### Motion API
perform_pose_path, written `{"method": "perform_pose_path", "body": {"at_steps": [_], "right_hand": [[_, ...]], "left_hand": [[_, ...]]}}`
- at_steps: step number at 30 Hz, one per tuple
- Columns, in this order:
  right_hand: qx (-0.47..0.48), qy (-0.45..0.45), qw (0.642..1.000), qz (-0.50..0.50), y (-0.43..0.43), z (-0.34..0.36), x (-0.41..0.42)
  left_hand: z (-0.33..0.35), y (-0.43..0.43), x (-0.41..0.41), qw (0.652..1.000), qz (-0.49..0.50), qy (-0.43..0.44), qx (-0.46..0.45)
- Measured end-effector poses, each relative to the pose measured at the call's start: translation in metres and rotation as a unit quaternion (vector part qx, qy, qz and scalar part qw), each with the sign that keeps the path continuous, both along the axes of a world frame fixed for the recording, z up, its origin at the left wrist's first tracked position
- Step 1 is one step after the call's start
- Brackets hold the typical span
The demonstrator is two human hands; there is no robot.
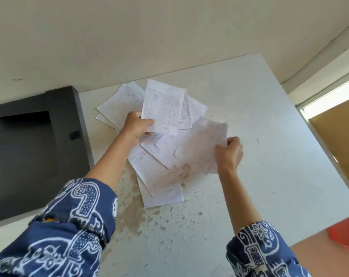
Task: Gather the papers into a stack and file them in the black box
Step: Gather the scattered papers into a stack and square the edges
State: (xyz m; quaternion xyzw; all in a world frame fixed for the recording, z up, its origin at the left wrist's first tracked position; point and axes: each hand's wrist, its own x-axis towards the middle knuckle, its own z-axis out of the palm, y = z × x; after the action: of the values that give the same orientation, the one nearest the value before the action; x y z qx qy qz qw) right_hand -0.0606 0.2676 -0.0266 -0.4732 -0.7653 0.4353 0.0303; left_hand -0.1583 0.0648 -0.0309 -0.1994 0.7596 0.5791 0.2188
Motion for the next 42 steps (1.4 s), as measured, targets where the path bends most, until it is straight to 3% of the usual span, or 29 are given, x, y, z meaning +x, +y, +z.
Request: {"method": "perform_pose_path", "body": {"at_steps": [4,7,10,14,18,22,29,34,42], "right_hand": [[0.018,0.112,0.993,-0.029,0.009,0.015,-0.005],[-0.067,0.152,0.986,-0.006,0.007,0.023,-0.018],[-0.149,0.124,0.979,0.062,-0.002,0.026,-0.038],[-0.137,0.059,0.977,0.152,-0.024,0.013,-0.069],[-0.066,-0.005,0.977,0.204,-0.036,-0.002,-0.088],[0.033,-0.094,0.990,0.095,-0.038,-0.011,-0.089],[-0.025,-0.126,0.992,-0.002,-0.031,-0.013,-0.072],[-0.132,-0.052,0.989,-0.041,-0.027,-0.017,-0.066],[-0.233,0.024,0.972,0.018,-0.025,-0.012,-0.067]], "left_hand": [[-0.016,-0.004,0.018,0.996,-0.005,0.001,-0.093],[-0.021,0.001,0.028,0.980,-0.060,0.032,-0.188],[-0.015,0.008,0.029,0.954,-0.088,0.051,-0.282],[-0.013,0.014,0.018,0.934,-0.070,0.064,-0.346],[-0.015,0.016,0.002,0.949,-0.079,0.081,-0.295],[-0.014,0.025,-0.012,0.956,-0.078,0.071,-0.274],[-0.022,0.042,-0.028,0.963,-0.045,0.027,-0.264],[-0.020,0.049,-0.026,0.960,-0.084,0.034,-0.265],[-0.020,0.055,-0.020,0.985,-0.048,-0.030,-0.162]]}}
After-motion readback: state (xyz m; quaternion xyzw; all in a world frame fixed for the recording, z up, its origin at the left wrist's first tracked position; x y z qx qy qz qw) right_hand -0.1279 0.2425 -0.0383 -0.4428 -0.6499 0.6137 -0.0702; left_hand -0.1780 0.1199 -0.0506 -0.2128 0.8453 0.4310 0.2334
